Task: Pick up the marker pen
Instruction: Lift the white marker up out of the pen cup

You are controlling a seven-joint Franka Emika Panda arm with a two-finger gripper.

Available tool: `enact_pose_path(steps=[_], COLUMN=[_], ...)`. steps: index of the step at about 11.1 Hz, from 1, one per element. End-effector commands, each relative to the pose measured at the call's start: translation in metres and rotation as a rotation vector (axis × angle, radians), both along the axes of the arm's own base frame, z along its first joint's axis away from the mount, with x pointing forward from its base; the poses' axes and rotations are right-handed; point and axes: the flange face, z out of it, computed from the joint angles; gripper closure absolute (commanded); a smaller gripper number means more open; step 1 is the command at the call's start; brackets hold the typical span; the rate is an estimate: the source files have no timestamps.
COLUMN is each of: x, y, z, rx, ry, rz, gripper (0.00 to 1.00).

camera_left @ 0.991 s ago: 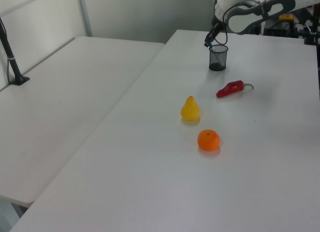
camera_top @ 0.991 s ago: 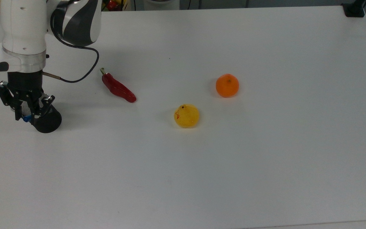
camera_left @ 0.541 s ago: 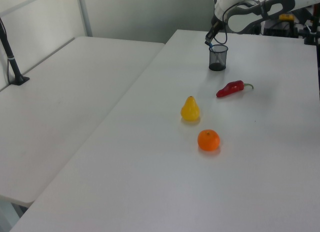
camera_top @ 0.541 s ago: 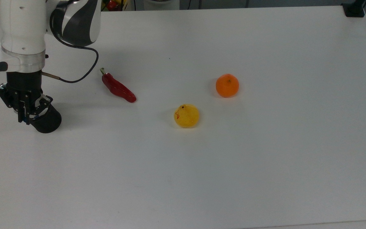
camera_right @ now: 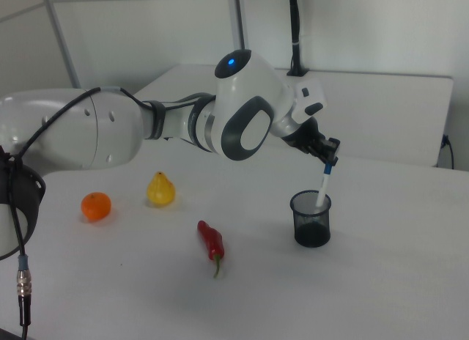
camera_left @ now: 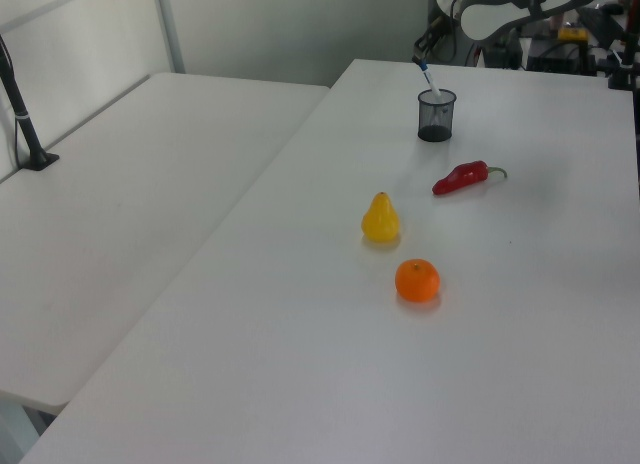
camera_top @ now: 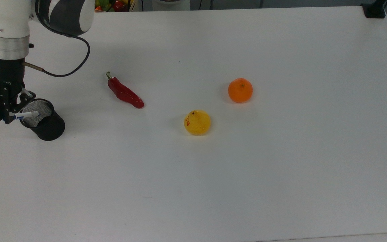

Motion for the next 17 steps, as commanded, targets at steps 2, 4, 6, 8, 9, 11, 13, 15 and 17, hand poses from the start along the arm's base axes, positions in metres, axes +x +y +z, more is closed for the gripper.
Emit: enact_pose_path(steps=[2, 4, 6, 8, 9, 11, 13, 15, 17], x=[-0.004, -0.006, -0.013, -0.017, -0.020, -0.022, -0.023, -0.022, -0.022], y=[0.004, 0.004, 0.006, 0.017, 0.025, 0.052, 0.077, 0.108, 0.135], z=[0.037, 0.047, 0.063, 0.069, 0.072, 0.071, 0.066, 0.060, 0.053], rx=[0.122, 0.187, 0.265, 0.308, 0.333, 0.376, 0.400, 0.410, 0.406], ry=[-0.114, -0.148, -0.140, -0.077, -0.042, 0.059, 0.148, 0.220, 0.287], rz=[-0.131, -0.171, -0.199, -0.197, -0.193, -0.161, -0.121, -0.075, -0.039], gripper=[0.96, 0.96, 0.96, 0.96, 0.96, 0.96, 0.96, 0.96, 0.96])
